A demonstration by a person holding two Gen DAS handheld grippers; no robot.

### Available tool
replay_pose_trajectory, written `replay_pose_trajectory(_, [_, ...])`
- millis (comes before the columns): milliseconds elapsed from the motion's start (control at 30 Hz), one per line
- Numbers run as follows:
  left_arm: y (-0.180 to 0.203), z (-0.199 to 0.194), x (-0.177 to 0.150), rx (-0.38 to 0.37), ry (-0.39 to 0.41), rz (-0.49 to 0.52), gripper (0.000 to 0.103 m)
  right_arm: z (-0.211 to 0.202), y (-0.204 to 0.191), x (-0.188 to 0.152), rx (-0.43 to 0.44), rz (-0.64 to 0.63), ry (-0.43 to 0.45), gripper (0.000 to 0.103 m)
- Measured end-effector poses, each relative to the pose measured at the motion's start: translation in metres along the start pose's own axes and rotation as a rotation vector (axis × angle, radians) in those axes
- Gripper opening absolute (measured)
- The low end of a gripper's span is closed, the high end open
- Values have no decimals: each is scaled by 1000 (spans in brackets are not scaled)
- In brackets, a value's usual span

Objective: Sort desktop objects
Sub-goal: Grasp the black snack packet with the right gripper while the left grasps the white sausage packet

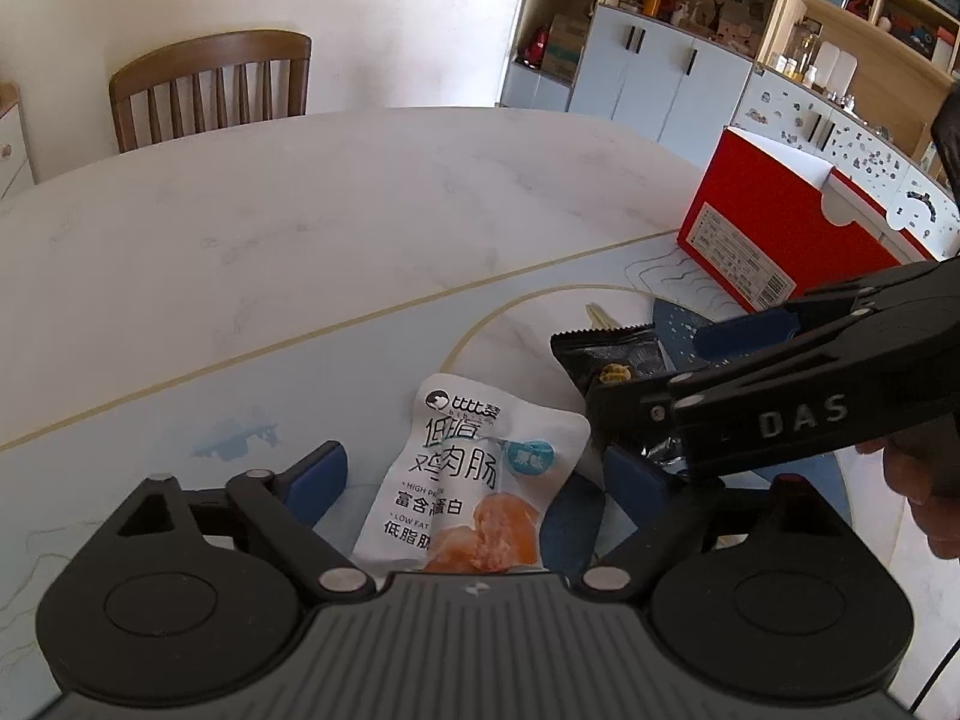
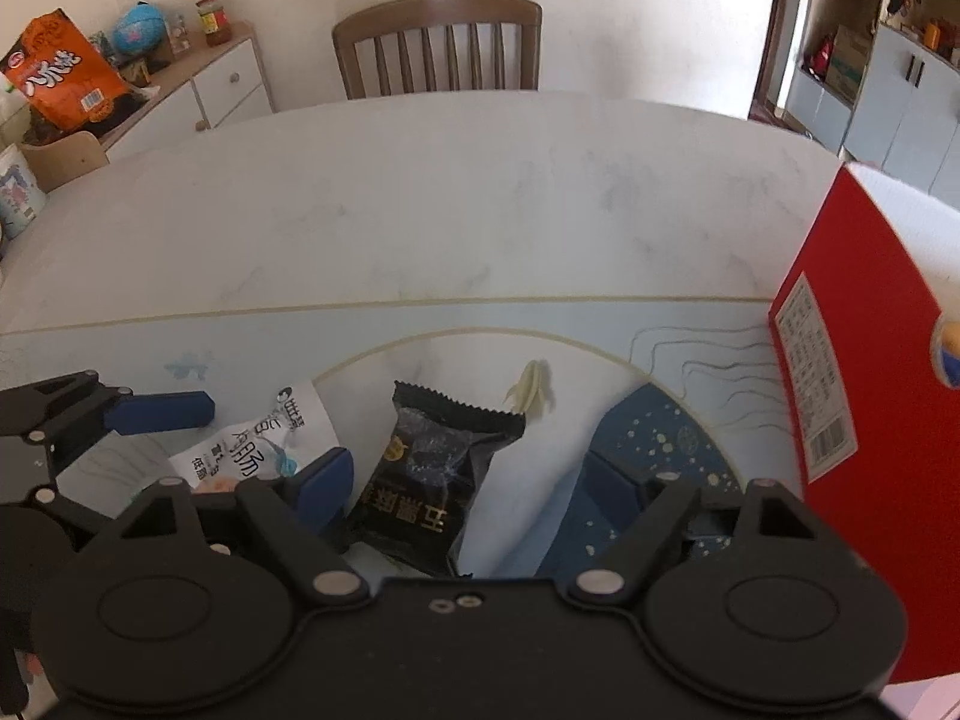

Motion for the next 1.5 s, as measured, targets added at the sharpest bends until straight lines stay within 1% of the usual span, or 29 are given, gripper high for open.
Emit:
replay_pose_trajectory(67, [-1, 0, 0, 2, 4, -1, 91, 4, 1, 0, 1, 16, -13, 78])
replay_pose_trajectory(233, [-1, 1, 1, 37, 6, 28, 81, 8, 4, -2, 5, 41, -26, 75])
replay_pose_trajectory(300, [0, 2, 0, 78, 1, 68, 75, 8, 5, -2, 7, 38, -30, 73])
replay_pose_trajectory(367, [3, 4, -1, 110, -9, 106, 74, 9, 6, -4, 11, 42, -32, 72])
replay_pose_trajectory(400, [3, 4, -1, 120, -11, 117, 72, 8, 6, -4, 12, 43, -32, 71])
replay_pose_trajectory(467, [2, 4, -1, 135, -10, 115, 69, 9, 5, -4, 20, 41, -35, 67])
replay_pose_trajectory(533, [0, 3, -1, 150, -6, 99, 60, 9, 4, -4, 31, 40, -38, 64])
replay_pose_trajectory(567, [-2, 2, 0, 158, -4, 89, 57, 9, 4, -5, 35, 41, -40, 62])
replay_pose_trajectory(700, [-4, -1, 0, 149, 5, 68, 55, 7, 3, -5, 46, 41, -42, 56])
replay_pose_trajectory(767, [-2, -2, 0, 148, 13, 69, 52, 5, 2, -6, 48, 32, -41, 49])
replay_pose_trajectory(800, [-1, -2, 1, 146, 19, 65, 50, 4, 1, -7, 48, 29, -41, 49])
replay_pose_trajectory(833, [-1, -3, 1, 146, 23, 61, 49, 4, 1, -7, 51, 27, -41, 45])
replay_pose_trajectory(867, [0, -4, 2, 146, 27, 55, 48, 3, 0, -7, 52, 28, -40, 39])
replay_pose_trajectory(900, [-1, -4, 2, 146, 31, 49, 48, 2, 0, -7, 58, 29, -41, 36])
replay_pose_trajectory(1033, [-2, -6, 3, 140, 41, 27, 46, 0, -1, -8, 56, 23, -41, 34])
replay_pose_trajectory(1300, [-4, -13, 3, 119, 56, -28, 44, -9, -1, -12, 82, 21, -34, 33])
replay_pose_trajectory(1500, [1, -20, 3, 116, 72, -39, 44, -19, -3, -16, 81, 3, -18, 33])
Point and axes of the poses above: each gripper's, at about its wrist camera, not at the fingertips, and z roughly the way its jaws point, y to its right, x to its top, the point moved 10 cm from there along z, roughly the way its jaws point, and after that the axes turned 6 degrees about -y, right-handed, at the moved point
